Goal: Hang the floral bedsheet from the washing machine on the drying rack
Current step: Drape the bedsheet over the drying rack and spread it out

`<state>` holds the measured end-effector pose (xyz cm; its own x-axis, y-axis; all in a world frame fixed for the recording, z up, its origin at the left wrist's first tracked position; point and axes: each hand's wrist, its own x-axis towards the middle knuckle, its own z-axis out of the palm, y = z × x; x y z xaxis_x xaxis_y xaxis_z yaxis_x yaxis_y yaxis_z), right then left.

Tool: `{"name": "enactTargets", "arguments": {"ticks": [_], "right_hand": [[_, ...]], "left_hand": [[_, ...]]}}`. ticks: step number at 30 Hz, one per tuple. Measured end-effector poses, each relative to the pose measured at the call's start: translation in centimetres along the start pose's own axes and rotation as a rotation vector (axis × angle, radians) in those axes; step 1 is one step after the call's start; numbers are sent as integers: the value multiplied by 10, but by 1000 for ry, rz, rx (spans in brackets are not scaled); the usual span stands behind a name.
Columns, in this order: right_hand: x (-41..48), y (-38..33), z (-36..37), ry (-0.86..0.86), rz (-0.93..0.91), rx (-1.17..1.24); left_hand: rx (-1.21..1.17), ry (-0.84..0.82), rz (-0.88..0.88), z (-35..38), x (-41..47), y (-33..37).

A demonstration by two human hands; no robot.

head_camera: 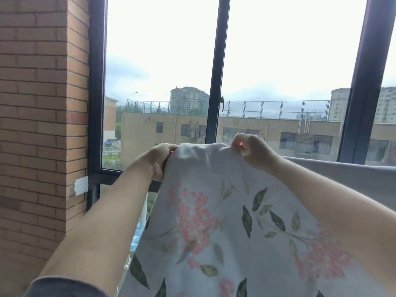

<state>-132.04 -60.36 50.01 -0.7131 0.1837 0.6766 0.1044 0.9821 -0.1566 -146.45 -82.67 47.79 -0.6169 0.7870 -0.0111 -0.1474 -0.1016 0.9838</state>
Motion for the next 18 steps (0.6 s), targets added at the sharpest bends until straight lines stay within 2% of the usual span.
{"name": "enactTargets", "arguments": {"ticks": [2, 4, 10, 12, 13, 14, 16, 18], "right_hand": [[-3, 4, 2, 37, -3, 70], [-2, 7, 1, 74, -9, 130], [15, 27, -21, 262, 154, 328], [18, 40, -30, 265, 212, 346], [18, 45, -33, 220, 232, 337], [18, 48, -33, 152, 245, 329], [21, 46, -26, 7, 242, 305], [25, 39, -16, -81, 240, 301]], "left_hand": [[-140, -51, 89, 15, 2, 8], [-248, -28, 216, 25, 10, 17], [-526, 174, 468, 17, 41, 55], [-692, 256, 507, 3, 46, 67], [-707, 241, 505, -1, 46, 68], [-644, 196, 488, -1, 41, 68], [-353, 132, 446, 4, 34, 60], [-96, 176, 444, 8, 34, 51]]}}
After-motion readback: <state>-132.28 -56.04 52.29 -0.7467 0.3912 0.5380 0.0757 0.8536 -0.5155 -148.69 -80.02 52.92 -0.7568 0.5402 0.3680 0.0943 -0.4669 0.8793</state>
